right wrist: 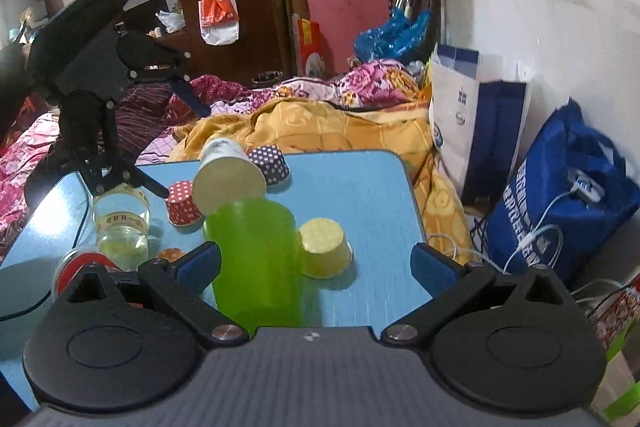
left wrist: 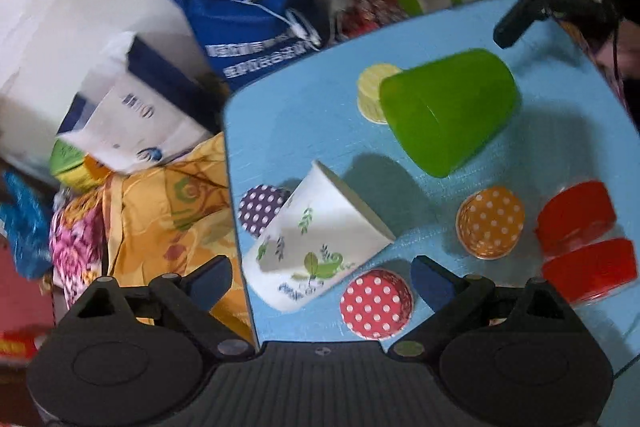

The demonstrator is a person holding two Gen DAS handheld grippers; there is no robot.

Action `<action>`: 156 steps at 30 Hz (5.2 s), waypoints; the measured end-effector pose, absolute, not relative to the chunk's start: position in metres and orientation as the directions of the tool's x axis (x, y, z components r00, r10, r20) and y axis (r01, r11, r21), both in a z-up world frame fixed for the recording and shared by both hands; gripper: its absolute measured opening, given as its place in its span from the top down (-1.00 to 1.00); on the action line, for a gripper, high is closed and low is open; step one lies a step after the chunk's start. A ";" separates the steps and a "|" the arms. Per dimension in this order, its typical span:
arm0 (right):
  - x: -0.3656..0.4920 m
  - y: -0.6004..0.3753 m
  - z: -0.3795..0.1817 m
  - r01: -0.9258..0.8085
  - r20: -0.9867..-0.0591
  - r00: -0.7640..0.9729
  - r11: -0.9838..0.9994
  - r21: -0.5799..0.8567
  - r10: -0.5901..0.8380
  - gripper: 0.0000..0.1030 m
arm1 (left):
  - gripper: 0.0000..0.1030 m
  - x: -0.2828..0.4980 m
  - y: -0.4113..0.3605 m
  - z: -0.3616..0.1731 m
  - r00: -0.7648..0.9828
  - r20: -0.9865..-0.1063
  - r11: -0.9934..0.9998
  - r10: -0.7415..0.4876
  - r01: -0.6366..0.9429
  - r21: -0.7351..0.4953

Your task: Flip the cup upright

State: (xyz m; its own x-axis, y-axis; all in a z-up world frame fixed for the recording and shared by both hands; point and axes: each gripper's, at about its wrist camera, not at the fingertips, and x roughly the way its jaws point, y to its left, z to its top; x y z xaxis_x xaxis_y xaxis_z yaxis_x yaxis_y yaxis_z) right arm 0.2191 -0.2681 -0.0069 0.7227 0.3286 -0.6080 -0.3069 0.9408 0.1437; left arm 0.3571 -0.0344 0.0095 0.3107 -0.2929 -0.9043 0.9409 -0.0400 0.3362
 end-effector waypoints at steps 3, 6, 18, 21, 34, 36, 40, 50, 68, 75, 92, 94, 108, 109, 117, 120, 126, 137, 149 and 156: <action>0.221 -0.268 -0.009 -0.320 -0.610 0.712 0.934 0.159 0.348 -0.98 | -0.88 0.358 -0.042 0.004 0.305 -0.909 -0.083 -0.284 0.937 0.340; 0.220 -0.265 -0.010 -0.338 -0.609 0.709 0.929 0.151 0.356 -0.98 | -0.88 0.355 -0.047 0.000 0.303 -0.907 -0.119 -0.293 0.930 0.349; 0.211 -0.267 -0.017 -0.363 -0.611 0.692 0.917 0.165 0.384 -0.98 | -0.68 0.351 -0.062 -0.018 0.338 -0.909 -0.168 -0.243 0.909 0.383; 0.212 -0.267 -0.017 -0.367 -0.612 0.690 0.915 0.166 0.387 -0.98 | -0.67 0.349 -0.063 -0.019 0.359 -0.906 -0.168 -0.225 0.902 0.399; 0.203 -0.271 -0.017 -0.394 -0.586 0.693 0.901 0.181 0.420 -0.98 | -0.67 0.337 -0.063 0.006 0.436 -0.881 -0.068 -0.183 0.889 0.454; 0.201 -0.271 -0.015 -0.408 -0.574 0.692 0.893 0.188 0.437 -0.98 | -0.67 0.331 -0.060 0.015 0.450 -0.878 -0.035 -0.162 0.887 0.460; 0.195 -0.268 -0.014 -0.457 -0.545 0.682 0.866 0.203 0.488 -0.98 | -0.67 0.310 -0.046 0.043 0.473 -0.875 0.083 -0.103 0.881 0.466; 0.151 -0.252 -0.012 -0.611 -0.472 0.630 0.769 0.190 0.617 -0.98 | -0.67 0.215 0.003 0.048 0.399 -0.912 0.426 0.100 0.811 0.401; 0.075 -0.233 -0.040 -0.720 -0.439 0.553 0.671 0.177 0.708 -0.98 | -0.57 0.185 0.022 -0.015 0.169 -0.976 0.853 0.134 0.481 0.201; 0.076 -0.230 -0.046 -0.725 -0.439 0.532 0.657 0.207 0.725 -0.98 | -0.55 0.189 0.018 -0.013 0.132 -0.985 0.931 0.112 0.331 0.150; 0.080 -0.175 -0.062 -0.572 -0.523 0.431 0.671 0.471 0.735 -0.98 | -0.67 0.138 0.037 0.012 0.277 -0.960 0.883 -0.038 0.459 0.098; 0.080 -0.160 -0.059 -0.537 -0.533 0.441 0.688 0.488 0.722 -0.98 | -0.67 0.133 0.051 0.014 0.308 -0.948 0.881 -0.083 0.467 0.074; 0.110 -0.084 -0.047 -0.316 -0.620 0.424 0.750 0.582 0.660 -0.94 | -0.67 0.110 0.168 0.017 0.514 -0.794 0.890 -0.325 0.450 -0.073; 0.113 -0.077 -0.047 -0.305 -0.633 0.427 0.762 0.572 0.646 -0.92 | -0.67 0.105 0.173 0.014 0.526 -0.782 0.887 -0.336 0.456 -0.075; 0.137 -0.031 -0.035 -0.278 -0.728 0.435 0.848 0.451 0.530 -0.68 | -0.67 0.082 0.208 -0.001 0.587 -0.724 0.896 -0.363 0.433 -0.098; 0.146 -0.019 -0.031 -0.285 -0.765 0.421 0.872 0.398 0.487 -0.62 | -0.67 0.081 0.216 -0.005 0.596 -0.716 0.901 -0.363 0.419 -0.107; 0.162 0.001 -0.023 -0.303 -0.820 0.392 0.900 0.313 0.417 -0.58 | -0.67 0.077 0.225 -0.009 0.613 -0.705 0.910 -0.356 0.398 -0.113; 0.169 0.013 -0.014 -0.364 -0.834 0.405 0.903 0.228 0.374 -0.36 | -0.67 0.071 0.231 -0.013 0.627 -0.685 0.909 -0.371 0.397 -0.129; 0.074 -0.063 0.015 -0.539 -0.495 0.740 0.841 -0.034 0.455 -0.36 | -0.67 0.044 0.185 0.004 0.726 -0.525 0.889 -0.445 0.431 -0.158; 0.039 -0.113 -0.031 -0.487 -0.249 0.864 0.853 -0.188 0.438 -0.36 | -0.67 0.041 0.127 0.002 0.740 -0.438 0.858 -0.511 0.472 -0.203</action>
